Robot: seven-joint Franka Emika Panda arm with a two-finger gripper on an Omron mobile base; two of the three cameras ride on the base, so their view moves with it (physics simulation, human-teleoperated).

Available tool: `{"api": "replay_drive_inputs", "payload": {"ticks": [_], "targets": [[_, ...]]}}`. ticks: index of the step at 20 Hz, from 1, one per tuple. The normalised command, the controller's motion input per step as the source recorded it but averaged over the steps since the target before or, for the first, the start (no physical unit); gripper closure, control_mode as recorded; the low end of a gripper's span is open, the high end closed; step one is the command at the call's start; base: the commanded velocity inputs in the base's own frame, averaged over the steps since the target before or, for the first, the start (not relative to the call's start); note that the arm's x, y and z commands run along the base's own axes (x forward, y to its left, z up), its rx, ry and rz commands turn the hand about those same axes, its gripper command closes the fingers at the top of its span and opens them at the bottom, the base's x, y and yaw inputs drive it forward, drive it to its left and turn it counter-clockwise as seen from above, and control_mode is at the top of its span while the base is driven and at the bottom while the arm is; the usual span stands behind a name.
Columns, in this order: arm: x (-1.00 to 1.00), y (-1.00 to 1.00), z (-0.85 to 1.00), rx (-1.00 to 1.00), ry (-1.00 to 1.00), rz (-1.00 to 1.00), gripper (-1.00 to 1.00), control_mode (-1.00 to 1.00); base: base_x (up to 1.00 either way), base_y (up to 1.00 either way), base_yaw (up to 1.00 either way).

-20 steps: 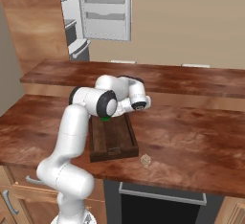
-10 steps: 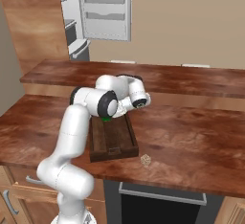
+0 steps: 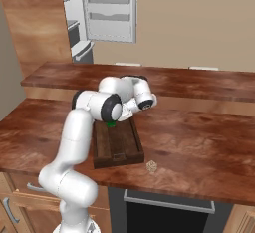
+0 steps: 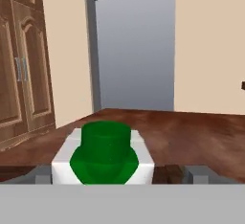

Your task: Take out the milk from the fridge and place it on the tray on the counter. Then take the sugar cube near the tray and place it in the tray.

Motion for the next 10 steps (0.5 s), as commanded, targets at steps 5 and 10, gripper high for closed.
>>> {"api": "replay_drive_inputs", "payload": {"ticks": [5, 10], "targets": [[-0.25, 0.00, 0.36, 0.00, -0.04, 0.00, -1.00, -1.00, 0.00, 0.00, 0.00], [-0.20, 0.00, 0.49, 0.00, -0.04, 0.00, -1.00, -1.00, 0.00, 0.00, 0.00]]}}
